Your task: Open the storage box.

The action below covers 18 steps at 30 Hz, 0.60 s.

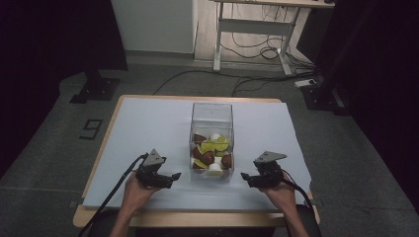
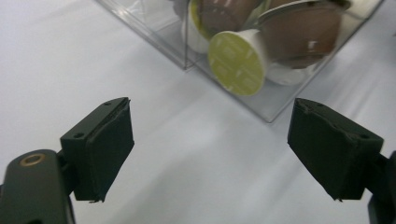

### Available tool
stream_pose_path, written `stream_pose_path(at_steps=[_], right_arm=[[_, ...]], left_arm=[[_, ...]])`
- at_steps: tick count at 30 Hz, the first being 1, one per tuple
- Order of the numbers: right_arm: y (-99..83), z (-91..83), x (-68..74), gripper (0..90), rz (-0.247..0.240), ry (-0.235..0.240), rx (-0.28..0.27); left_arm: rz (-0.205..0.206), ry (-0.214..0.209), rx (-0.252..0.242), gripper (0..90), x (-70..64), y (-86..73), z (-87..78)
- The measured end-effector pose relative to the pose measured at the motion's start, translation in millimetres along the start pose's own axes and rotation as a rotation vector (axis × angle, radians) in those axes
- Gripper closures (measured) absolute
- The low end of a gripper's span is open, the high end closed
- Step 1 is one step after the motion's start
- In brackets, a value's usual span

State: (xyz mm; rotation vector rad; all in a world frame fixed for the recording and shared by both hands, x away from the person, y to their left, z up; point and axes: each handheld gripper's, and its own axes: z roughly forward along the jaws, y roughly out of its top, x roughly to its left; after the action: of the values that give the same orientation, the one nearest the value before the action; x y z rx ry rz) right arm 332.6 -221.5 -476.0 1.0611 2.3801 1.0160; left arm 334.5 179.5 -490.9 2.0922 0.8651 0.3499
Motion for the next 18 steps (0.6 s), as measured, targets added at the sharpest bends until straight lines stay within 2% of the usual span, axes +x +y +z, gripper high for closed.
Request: stream_pose_path(at_steps=[4,9,18], right_arm=[[-2.9,2.1,-5.6,24.1,0.014,-0.017,-0.009],[-6.2,7.0,-10.8,17.8,0.027,-0.016,-0.004],[-11.8,18.1,-15.3,7.1,0.044,-0.041,0.025]], left_arm=[[-0.025,0.010,0.012,12.9,6.2,-2.8,3.8],[-0.037,0.029,0.041,6.8,11.0,-6.0,8.7],[-0.028,0.074,0.111,0.0,15.2,-12.2,19.9]])
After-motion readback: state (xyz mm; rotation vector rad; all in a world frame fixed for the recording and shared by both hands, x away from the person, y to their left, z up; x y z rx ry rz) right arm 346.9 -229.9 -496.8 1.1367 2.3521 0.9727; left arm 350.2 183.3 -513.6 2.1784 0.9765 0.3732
